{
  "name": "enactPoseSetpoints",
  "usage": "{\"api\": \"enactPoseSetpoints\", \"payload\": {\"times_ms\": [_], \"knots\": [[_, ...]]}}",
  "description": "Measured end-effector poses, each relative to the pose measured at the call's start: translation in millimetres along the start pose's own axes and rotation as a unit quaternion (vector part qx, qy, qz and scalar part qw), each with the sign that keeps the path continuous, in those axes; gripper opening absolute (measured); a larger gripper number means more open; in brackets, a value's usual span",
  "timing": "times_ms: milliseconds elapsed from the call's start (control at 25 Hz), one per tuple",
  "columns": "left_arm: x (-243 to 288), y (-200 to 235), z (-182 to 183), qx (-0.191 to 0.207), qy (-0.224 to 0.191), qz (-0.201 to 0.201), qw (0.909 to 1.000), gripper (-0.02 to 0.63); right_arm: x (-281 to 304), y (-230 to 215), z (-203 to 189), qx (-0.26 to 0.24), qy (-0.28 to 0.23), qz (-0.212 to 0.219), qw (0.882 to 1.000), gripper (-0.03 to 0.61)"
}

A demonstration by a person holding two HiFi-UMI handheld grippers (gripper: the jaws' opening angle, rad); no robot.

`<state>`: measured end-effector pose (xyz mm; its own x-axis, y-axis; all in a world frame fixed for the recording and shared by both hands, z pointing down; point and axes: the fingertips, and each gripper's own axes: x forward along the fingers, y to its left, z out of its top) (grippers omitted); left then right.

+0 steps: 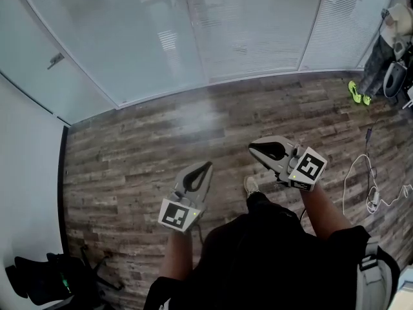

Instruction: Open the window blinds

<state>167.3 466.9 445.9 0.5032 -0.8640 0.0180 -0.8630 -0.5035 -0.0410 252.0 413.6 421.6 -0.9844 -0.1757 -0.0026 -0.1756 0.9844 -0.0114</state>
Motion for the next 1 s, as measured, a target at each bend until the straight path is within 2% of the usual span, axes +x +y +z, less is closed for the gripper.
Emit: {"api": "enactPoseSetpoints", "payload": {"times_ms": [160, 280, 520, 680, 880, 1000], "knots": [[18, 17, 2, 0.008, 0.007, 0.014, 0.9998, 0.005, 8, -20, -2, -0.013, 0.002, 0.021, 1.000, 0.005], [35, 28, 4, 0.011, 0.012, 0.022, 0.9996, 0.005, 12, -44, 0, 0.002, -0.003, 0.021, 1.000, 0.005], [62, 54, 9, 0.014, 0.021, 0.044, 0.9987, 0.005, 26, -78, 0, 0.001, 0.005, 0.056, 0.998, 0.005], [81, 74, 17, 0.019, 0.021, 0.058, 0.9979, 0.005, 41, -105, 13, 0.008, -0.022, 0.066, 0.998, 0.005], [111, 85, 14, 0.021, 0.028, 0.063, 0.9974, 0.005, 44, -137, 4, 0.010, -0.008, 0.078, 0.997, 0.005], [125, 100, 14, 0.020, 0.024, 0.079, 0.9964, 0.005, 43, -158, -3, 0.014, 0.003, 0.083, 0.996, 0.005]]}}
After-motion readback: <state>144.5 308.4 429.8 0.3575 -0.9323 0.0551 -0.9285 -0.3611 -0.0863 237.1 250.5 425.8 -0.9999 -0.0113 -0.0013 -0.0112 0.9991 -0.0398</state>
